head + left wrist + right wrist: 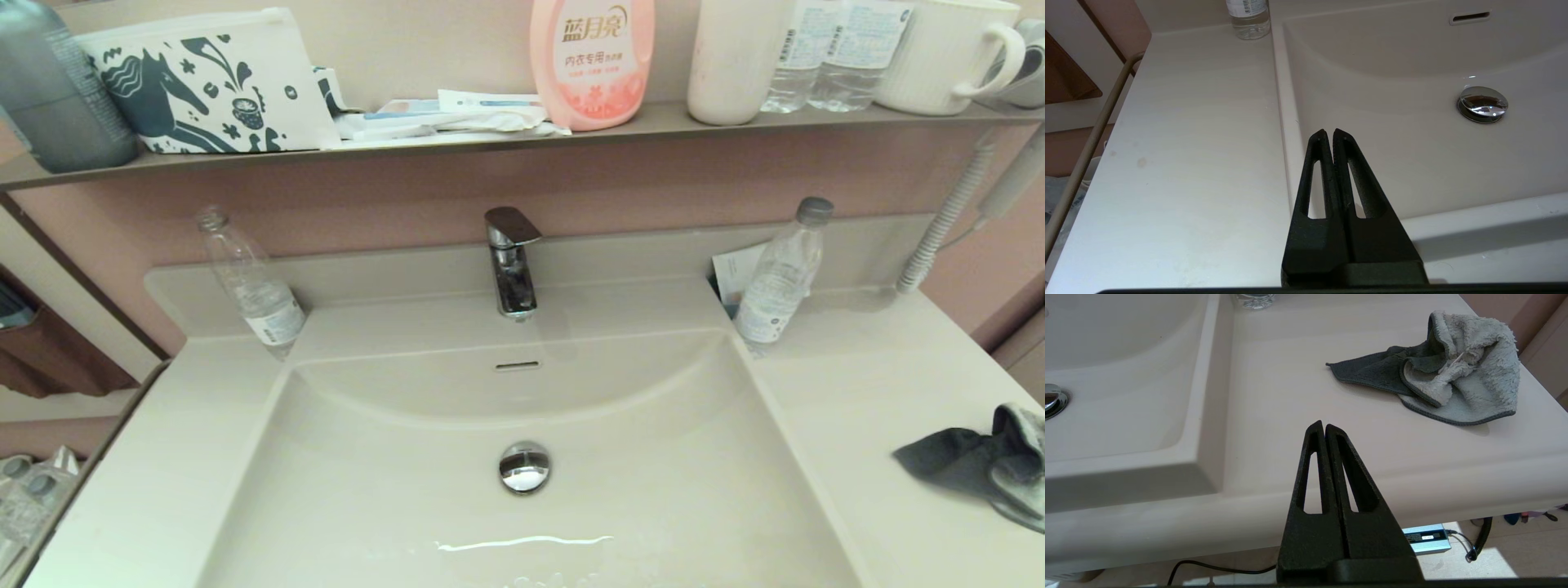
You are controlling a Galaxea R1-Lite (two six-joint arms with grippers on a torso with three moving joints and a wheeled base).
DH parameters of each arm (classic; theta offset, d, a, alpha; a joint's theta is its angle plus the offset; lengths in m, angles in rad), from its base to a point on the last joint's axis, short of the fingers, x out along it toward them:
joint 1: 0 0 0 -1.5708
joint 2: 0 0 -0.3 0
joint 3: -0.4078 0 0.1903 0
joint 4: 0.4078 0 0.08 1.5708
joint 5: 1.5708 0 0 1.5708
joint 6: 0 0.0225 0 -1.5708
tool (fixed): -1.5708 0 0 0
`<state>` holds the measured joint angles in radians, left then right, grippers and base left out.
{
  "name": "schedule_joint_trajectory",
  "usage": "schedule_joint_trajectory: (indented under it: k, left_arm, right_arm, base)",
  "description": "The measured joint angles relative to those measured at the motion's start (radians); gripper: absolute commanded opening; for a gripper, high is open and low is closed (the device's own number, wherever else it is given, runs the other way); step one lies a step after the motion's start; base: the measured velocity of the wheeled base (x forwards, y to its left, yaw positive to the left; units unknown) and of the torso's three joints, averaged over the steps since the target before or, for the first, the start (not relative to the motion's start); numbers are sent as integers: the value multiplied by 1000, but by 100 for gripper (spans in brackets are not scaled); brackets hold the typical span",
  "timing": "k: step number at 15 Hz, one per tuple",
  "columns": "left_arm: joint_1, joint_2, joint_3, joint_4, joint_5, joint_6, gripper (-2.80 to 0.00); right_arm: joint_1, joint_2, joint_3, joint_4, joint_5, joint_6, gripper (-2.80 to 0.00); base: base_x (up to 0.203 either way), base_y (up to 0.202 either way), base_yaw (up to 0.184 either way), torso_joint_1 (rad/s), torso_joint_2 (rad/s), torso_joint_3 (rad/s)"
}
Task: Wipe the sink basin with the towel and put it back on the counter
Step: Pick up the cloth
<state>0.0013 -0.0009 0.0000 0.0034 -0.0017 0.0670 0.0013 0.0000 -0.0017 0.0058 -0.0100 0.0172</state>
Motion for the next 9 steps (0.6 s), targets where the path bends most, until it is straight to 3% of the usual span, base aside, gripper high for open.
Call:
schedule_joint_trajectory:
  k: [9]
  left_arm:
    - [0,0,0,0,0,0,-280]
  right_arm:
    - [0,0,0,0,0,0,-280]
  base:
    - [0,0,0,0,0,0]
